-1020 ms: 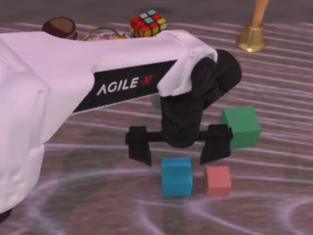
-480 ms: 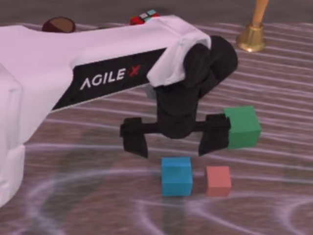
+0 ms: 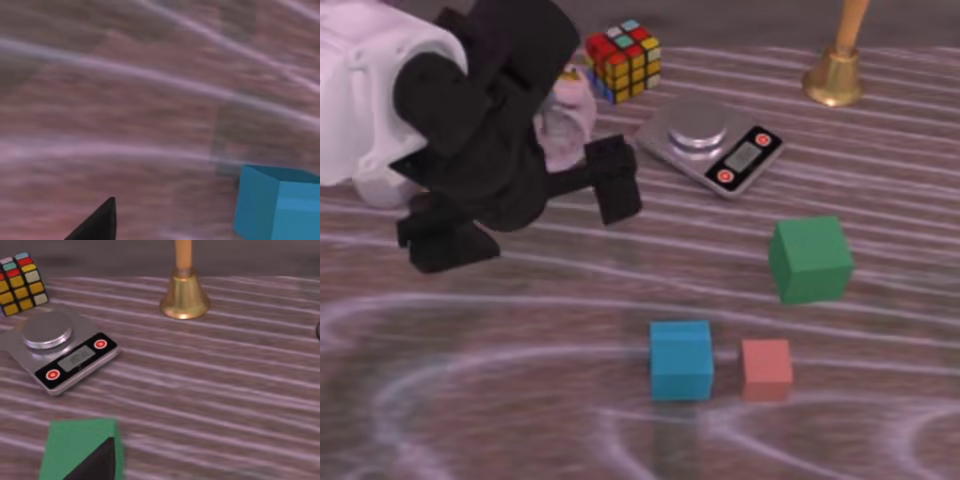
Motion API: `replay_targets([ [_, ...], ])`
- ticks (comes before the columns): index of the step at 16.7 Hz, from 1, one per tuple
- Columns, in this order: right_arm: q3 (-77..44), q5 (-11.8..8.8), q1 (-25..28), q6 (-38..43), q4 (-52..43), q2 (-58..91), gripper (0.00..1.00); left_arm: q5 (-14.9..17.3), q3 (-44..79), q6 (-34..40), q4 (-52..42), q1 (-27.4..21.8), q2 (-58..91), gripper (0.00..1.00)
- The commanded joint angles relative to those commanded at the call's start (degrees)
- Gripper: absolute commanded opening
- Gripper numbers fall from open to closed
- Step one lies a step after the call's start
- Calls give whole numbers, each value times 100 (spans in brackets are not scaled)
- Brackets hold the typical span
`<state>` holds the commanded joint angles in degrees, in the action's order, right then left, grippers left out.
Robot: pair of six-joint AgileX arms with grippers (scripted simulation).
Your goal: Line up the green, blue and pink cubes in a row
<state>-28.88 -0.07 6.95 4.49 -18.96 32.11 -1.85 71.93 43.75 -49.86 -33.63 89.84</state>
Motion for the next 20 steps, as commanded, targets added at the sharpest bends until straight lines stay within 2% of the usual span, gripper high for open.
replay_targets([
  [4, -1913, 10, 409, 289, -1330, 2613, 100, -16, -2039, -772, 1193, 1027, -2471, 100],
  [11, -4986, 1, 1102, 764, -3531, 6617, 100, 33, -5382, -2693, 3281, 2575, -6444, 100],
  [16, -6654, 15, 1435, 1011, -4541, 8528, 100, 140, -6759, -3887, 4486, 3254, -8247, 100],
  [20, -7260, 22, 1552, 1103, -4875, 9154, 100, 183, -7179, -4354, 4965, 3470, -8953, 100],
])
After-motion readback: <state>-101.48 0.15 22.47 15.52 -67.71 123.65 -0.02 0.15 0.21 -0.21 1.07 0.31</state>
